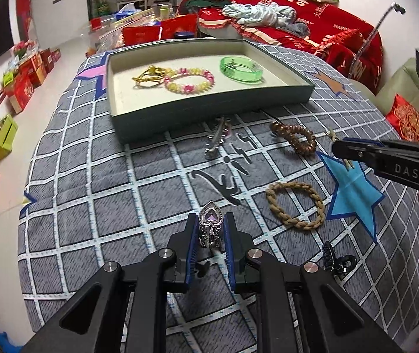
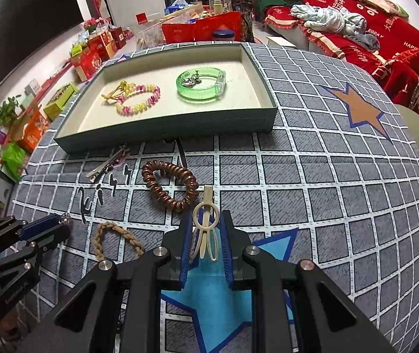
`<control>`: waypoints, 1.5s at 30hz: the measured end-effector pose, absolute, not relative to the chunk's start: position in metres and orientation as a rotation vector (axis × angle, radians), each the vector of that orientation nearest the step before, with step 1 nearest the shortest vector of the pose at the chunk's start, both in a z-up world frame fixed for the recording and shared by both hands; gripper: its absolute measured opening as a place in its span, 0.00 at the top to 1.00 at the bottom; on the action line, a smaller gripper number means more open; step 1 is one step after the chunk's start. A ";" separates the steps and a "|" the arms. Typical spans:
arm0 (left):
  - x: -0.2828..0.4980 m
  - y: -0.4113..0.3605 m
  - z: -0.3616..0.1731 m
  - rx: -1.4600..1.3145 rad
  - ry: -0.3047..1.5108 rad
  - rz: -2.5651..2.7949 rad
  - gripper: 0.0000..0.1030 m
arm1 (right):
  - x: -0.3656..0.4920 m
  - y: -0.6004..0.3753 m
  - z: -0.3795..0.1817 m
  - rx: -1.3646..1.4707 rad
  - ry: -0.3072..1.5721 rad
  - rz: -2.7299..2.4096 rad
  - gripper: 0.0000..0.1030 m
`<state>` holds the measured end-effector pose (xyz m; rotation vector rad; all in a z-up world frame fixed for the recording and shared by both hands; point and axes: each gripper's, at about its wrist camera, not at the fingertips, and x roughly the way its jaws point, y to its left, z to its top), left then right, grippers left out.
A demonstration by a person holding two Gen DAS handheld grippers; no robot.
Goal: Organize jewelry
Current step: 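Grasp the silver pendant with the left tool while the right tool grasps the cream hair claw, then carry the pendant and hair claw into the tray and open both tools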
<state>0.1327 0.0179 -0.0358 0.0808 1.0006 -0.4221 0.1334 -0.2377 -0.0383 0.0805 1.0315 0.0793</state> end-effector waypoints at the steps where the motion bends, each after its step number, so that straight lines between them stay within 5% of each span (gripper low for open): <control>1: 0.133 0.020 -0.034 0.071 1.000 -0.420 0.67 | 0.134 -0.239 -0.037 0.085 1.029 0.080 0.80; 22: 0.209 0.025 0.023 0.023 0.863 -0.391 0.67 | 0.203 -0.248 0.009 0.179 0.956 0.132 0.80; 45: 0.309 0.000 -0.031 0.094 1.018 -0.347 0.67 | 0.307 -0.206 -0.051 0.221 1.145 0.223 0.80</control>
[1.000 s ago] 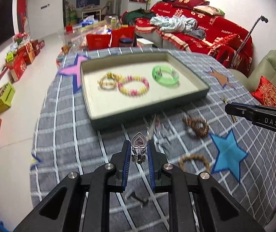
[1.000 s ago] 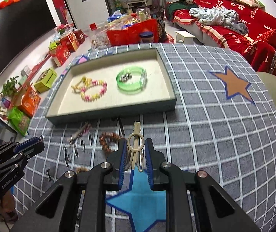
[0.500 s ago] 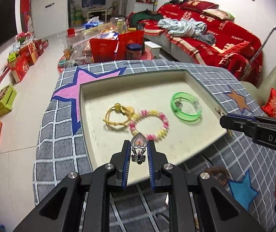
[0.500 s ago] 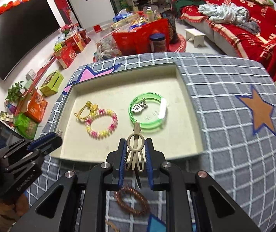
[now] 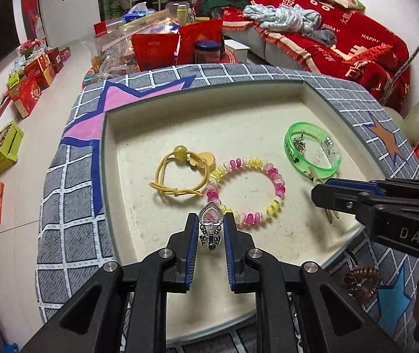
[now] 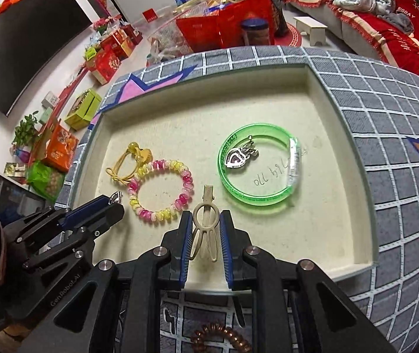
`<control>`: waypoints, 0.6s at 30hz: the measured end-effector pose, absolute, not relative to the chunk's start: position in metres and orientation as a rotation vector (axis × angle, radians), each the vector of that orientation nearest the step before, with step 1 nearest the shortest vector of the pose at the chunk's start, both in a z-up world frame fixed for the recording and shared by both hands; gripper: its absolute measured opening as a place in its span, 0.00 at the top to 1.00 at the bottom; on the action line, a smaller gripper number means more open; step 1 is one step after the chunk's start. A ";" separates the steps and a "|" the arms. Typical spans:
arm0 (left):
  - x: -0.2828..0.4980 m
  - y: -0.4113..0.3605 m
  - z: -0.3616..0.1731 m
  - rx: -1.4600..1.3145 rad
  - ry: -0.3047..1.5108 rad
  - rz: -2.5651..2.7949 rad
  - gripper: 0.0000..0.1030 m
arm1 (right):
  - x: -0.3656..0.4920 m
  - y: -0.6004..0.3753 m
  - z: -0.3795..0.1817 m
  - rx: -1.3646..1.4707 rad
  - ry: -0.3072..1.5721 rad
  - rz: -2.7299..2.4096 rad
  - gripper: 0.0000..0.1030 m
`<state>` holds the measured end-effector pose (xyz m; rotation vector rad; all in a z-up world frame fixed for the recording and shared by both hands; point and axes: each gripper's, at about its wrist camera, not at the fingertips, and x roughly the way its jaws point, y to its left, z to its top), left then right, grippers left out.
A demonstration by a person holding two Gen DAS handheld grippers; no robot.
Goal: Organize jewelry
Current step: 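Carry the pendant and hair claw into the tray and open both tools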
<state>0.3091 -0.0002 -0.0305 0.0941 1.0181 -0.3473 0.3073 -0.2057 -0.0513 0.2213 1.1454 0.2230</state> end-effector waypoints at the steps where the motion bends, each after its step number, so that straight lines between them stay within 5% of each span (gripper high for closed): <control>1: 0.311 -0.002 -0.032 0.099 1.026 -0.349 0.67 | 0.309 -0.205 -0.054 0.217 1.151 0.220 0.80; 18: 0.322 -0.014 -0.042 0.170 0.968 -0.270 0.67 | 0.323 -0.206 -0.055 0.076 1.102 0.116 0.79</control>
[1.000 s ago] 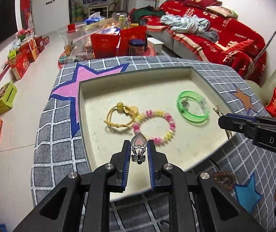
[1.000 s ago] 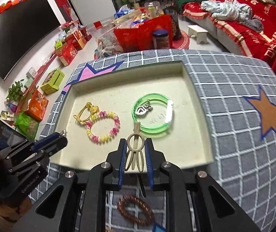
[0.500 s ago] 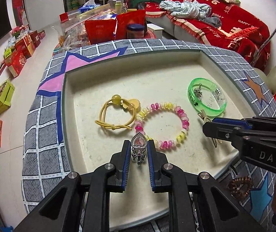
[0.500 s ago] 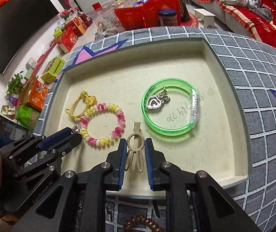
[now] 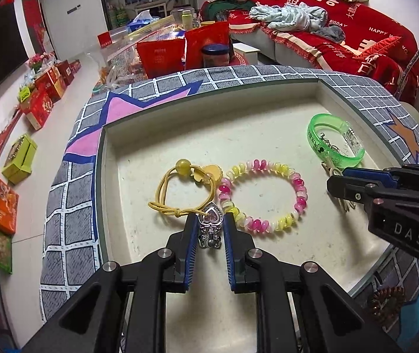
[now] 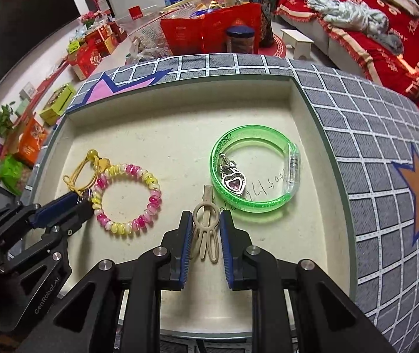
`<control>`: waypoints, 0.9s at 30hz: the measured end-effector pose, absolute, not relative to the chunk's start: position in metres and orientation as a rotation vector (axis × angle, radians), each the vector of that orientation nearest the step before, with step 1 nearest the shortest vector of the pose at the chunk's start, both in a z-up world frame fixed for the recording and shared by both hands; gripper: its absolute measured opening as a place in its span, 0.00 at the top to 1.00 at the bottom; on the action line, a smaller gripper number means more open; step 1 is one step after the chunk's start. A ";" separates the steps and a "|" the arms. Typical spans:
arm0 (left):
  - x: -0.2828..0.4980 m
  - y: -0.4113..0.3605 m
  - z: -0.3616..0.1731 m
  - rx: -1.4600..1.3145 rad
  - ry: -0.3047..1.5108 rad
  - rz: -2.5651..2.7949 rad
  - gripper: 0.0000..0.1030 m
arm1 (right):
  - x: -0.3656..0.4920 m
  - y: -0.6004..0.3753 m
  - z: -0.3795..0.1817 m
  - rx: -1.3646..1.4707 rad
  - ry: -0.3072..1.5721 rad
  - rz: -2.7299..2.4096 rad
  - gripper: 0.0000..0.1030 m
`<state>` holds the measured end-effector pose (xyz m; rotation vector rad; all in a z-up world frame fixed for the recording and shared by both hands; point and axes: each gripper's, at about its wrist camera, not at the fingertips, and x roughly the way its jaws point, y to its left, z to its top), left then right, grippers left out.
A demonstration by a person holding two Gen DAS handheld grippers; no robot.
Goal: Organize jewelry
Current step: 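Carry the pendant and hair claw into the tray and open both tools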
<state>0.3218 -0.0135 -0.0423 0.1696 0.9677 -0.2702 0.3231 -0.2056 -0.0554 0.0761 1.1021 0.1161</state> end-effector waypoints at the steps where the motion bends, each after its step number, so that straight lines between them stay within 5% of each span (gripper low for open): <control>1: 0.321 -0.013 -0.042 0.168 0.968 -0.267 0.67 | 0.322 -0.206 -0.055 0.081 1.103 0.120 0.78; 4: 0.319 -0.011 -0.042 0.156 0.965 -0.262 0.67 | 0.321 -0.209 -0.053 0.112 1.102 0.133 0.62; 9: 0.313 -0.006 -0.040 0.148 0.954 -0.255 0.67 | 0.311 -0.218 -0.039 0.163 1.063 0.138 0.57; 12: 0.310 -0.004 -0.036 0.134 0.939 -0.254 0.67 | 0.302 -0.223 -0.030 0.194 1.035 0.138 0.45; 27: 0.305 -0.001 -0.012 0.094 0.870 -0.257 0.66 | 0.261 -0.245 -0.011 0.307 0.977 0.147 0.44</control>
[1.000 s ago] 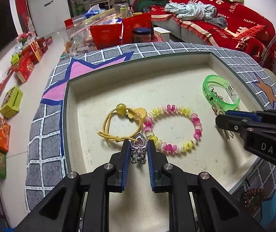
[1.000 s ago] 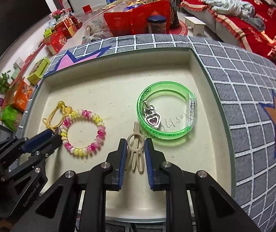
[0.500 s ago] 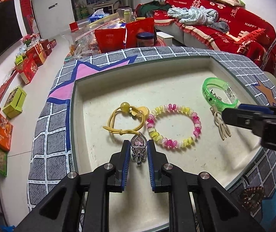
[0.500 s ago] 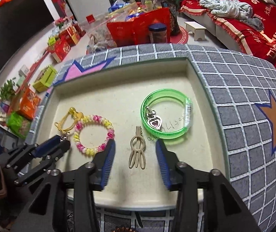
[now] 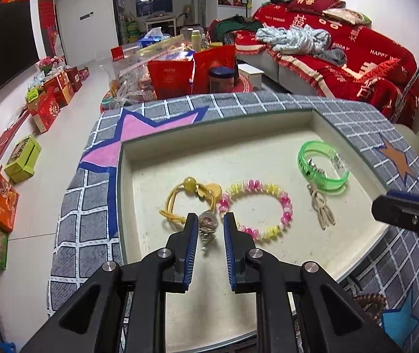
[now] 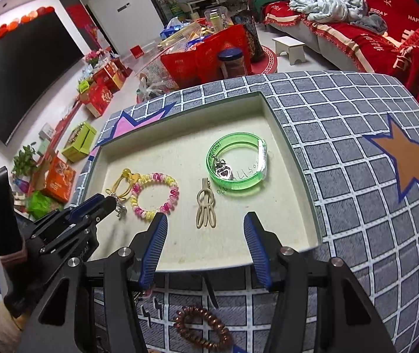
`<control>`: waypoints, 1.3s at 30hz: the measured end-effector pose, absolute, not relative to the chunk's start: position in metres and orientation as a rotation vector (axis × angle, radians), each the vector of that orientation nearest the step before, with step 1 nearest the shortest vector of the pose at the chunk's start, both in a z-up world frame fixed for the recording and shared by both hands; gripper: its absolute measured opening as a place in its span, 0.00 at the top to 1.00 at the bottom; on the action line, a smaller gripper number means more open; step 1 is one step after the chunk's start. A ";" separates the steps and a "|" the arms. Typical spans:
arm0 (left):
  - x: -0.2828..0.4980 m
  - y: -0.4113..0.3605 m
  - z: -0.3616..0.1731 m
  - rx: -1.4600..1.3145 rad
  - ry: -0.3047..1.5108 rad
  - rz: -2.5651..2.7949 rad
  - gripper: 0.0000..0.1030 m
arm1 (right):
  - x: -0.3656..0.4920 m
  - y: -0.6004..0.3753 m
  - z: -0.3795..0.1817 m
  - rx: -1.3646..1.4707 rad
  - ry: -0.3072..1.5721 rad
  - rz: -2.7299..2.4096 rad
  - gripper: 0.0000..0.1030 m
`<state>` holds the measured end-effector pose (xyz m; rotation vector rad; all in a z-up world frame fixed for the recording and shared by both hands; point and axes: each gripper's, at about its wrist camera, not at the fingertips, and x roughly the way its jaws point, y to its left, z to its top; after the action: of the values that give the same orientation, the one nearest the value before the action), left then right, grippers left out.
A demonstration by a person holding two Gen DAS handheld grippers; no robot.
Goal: Organize jewelry
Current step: 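Carry the pendant and hair claw into the tray and open both tools, then grasp the silver hair clip with the left tool while the right tool grasps the brown coiled hair tie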
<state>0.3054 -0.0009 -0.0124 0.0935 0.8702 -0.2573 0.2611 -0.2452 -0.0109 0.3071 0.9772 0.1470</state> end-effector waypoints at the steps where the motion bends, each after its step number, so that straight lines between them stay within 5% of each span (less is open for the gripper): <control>1: 0.305 0.000 -0.010 0.091 0.864 -0.256 0.64 | 0.259 -0.246 -0.010 0.309 0.975 0.148 0.44; 2: 0.304 0.000 -0.008 0.091 0.859 -0.255 0.28 | 0.257 -0.246 -0.009 0.310 0.972 0.148 0.44; 3: 0.303 0.002 -0.005 0.088 0.848 -0.242 0.03 | 0.255 -0.247 -0.008 0.312 0.969 0.148 0.44; 4: 0.298 0.004 -0.001 0.081 0.819 -0.225 0.00 | 0.253 -0.247 -0.008 0.314 0.967 0.149 0.44; 8: 0.285 0.002 0.011 0.097 0.779 -0.242 0.00 | 0.245 -0.249 -0.007 0.323 0.962 0.149 0.39; 13: 0.268 0.004 0.017 0.110 0.776 -0.232 0.00 | 0.230 -0.251 -0.004 0.334 0.946 0.163 0.19; 39: 0.193 0.015 -0.024 0.070 0.961 -0.298 0.00 | 0.152 -0.251 -0.035 0.238 1.050 0.153 0.17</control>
<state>0.1934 0.0146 -0.0243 0.0704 0.9607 -0.2979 0.1521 -0.2513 -0.0348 0.2379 1.0496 0.1534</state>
